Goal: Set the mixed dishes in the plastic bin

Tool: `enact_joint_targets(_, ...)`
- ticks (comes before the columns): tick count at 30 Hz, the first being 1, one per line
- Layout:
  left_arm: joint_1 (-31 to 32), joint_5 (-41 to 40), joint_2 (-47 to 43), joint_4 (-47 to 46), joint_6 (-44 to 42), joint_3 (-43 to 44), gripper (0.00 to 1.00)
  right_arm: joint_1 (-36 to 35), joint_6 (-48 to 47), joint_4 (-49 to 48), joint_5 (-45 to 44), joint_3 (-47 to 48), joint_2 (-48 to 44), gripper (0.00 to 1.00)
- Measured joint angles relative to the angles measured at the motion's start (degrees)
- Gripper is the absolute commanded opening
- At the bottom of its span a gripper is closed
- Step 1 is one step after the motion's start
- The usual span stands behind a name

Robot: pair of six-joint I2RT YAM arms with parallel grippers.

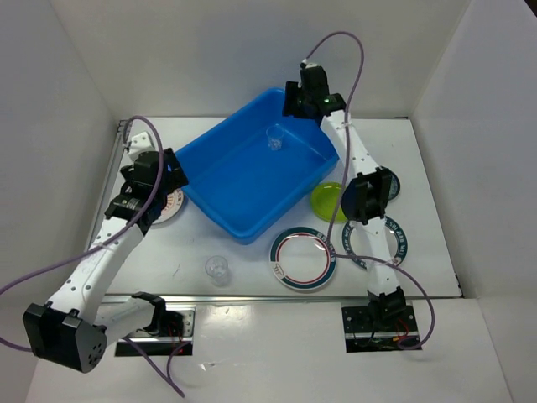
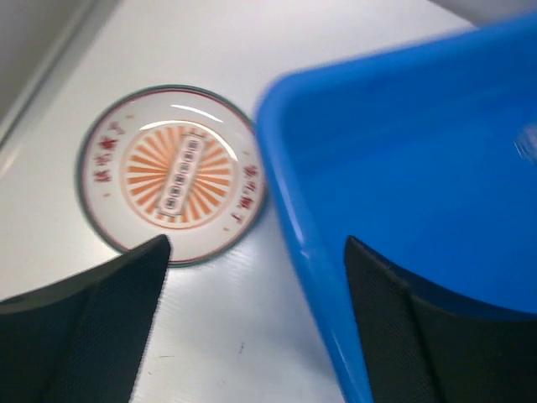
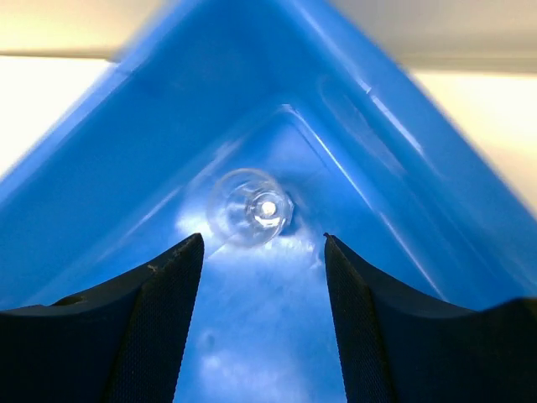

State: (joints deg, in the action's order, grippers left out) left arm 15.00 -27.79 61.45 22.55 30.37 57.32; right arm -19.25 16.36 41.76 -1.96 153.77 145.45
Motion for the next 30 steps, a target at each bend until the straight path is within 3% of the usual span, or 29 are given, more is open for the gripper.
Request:
enact_joint_targets(3, -3.5, -5.9, -0.5, 1.6, 3.6, 0.0, 0.79, 0.0, -0.9, -0.1, -0.2, -9.7, -12.3, 0.65)
enact_joint_targets(5, -5.4, -8.3, -1.8, 3.0, 7.3, 0.0, 0.68, 0.0, -1.3, -3.7, -0.5, -24.1, -25.3, 0.65)
enact_joint_targets(12, -10.3, -7.6, -6.6, 7.1, 21.5, -5.0, 0.74, 0.0, -1.2, -10.2, -0.9, -54.2, -54.9, 0.65)
enact_joint_targets(17, -13.4, -2.3, -7.0, 11.1, 34.7, -12.4, 0.77, 0.0, -1.0, -10.6, -1.7, -67.9, -68.2, 0.65)
enact_joint_targets(22, -15.0, 0.6, -11.1, 16.0, 45.1, -18.3, 0.80, 0.0, -0.7, -10.1, -1.8, -75.4, -76.1, 0.65)
enact_joint_targets(30, -18.8, 6.6, -9.3, 10.1, 53.2, -25.8, 0.80, 0.0, 1.7, -7.7, 0.9, -85.3, -84.0, 0.65)
